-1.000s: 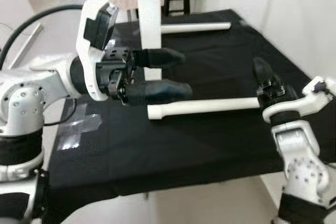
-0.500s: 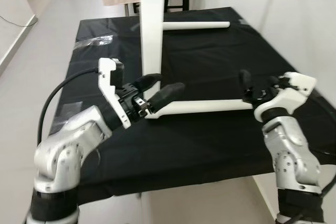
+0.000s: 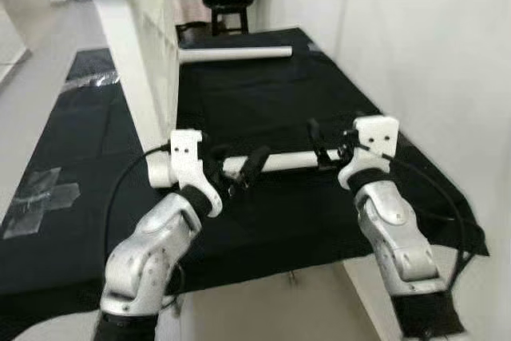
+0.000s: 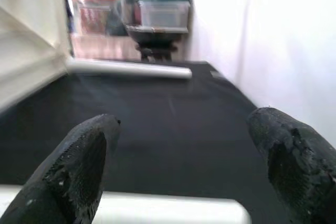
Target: Building children table
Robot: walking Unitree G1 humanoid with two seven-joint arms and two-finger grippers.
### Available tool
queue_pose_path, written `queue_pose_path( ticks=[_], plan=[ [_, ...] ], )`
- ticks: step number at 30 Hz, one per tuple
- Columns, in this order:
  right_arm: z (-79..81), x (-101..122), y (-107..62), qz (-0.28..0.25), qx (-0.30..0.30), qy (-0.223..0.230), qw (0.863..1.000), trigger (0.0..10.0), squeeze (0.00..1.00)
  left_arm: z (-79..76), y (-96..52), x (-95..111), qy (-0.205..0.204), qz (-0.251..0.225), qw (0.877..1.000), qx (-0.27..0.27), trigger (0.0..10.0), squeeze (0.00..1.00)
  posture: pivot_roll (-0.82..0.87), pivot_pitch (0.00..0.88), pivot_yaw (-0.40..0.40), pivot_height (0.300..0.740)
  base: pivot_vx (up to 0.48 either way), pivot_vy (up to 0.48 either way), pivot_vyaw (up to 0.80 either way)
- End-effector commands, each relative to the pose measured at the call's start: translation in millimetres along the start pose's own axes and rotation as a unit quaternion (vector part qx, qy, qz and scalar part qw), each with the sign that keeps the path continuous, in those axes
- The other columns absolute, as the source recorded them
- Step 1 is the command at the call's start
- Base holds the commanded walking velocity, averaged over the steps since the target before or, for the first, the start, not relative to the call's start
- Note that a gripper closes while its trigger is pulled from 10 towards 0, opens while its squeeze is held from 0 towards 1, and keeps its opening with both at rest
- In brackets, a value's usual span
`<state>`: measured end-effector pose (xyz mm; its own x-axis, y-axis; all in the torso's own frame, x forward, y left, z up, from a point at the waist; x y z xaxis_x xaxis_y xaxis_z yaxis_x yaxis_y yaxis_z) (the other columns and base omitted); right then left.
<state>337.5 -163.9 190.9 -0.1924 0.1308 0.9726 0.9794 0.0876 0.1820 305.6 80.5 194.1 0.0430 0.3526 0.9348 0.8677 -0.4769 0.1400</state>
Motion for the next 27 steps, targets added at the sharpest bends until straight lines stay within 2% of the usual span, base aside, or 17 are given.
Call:
queue_pose_path(
  ticks=[1, 4, 14, 23, 25, 27],
  plan=[
    [10.4, -6, -0.5, 0.002, 0.013, -0.009, 1.0, 10.0, 0.0, 16.0, -1.5, 10, 0.04, -0.02, 0.998, 0.046, 0.0, 0.0, -0.01, 0.071, 0.007, 0.74, 0.0, 0.0, 0.0],
    [11.5, -10, 1.5, 0.011, 0.015, 0.0, 1.0, 10.0, 0.0, 29.4, -1.4, 15, 0.044, -0.03, 0.995, 0.08, 0.0, 0.0, -0.01, 0.066, 0.01, 0.74, 0.0, 0.0, 0.0],
    [13.0, -12, 3.5, 0.009, 0.015, 0.004, 1.0, 10.0, 0.0, 38.8, 0.3, 8, 0.038, -0.021, 0.992, 0.115, 0.0, 0.0, 0.0, 0.054, 0.017, 0.74, 0.0, 0.0, 0.0],
    [13.1, -4, 5.8, -0.021, 0.016, -0.017, 0.999, 10.0, 0.0, 49.4, 0.5, 11, 0.059, -0.019, 0.986, 0.154, 0.0, 0.0, 0.0, 0.053, 0.024, 0.74, 0.0, 0.0, 0.0],
    [13.8, 7, 7.0, -0.044, 0.029, -0.04, 0.998, 10.0, 0.0, 67.5, -5.0, 21, 0.077, -0.02, 0.977, 0.197, 0.0, 0.0, 0.0, 0.048, 0.027, 0.74, 0.0, 0.0, 0.0],
    [13.9, 9, 7.3, -0.048, 0.031, -0.042, 0.997, 10.0, 0.0, 70.2, -5.9, 22, 0.078, -0.018, 0.976, 0.203, 0.0, 0.0, 0.0, 0.048, 0.027, 0.74, 0.0, 0.0, 0.0]
  ],
)
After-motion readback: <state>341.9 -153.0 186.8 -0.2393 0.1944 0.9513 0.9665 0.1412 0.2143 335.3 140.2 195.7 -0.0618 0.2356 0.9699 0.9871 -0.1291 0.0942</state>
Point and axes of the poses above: a point about 5 cm out from each wrist's last joint towards the gripper, its own y axis pointing out of the wrist towards the gripper, its own x axis along the axis of the wrist's last joint, z = x × y, the point moved 2 cm from there along y, pointing out of the wrist towards the gripper
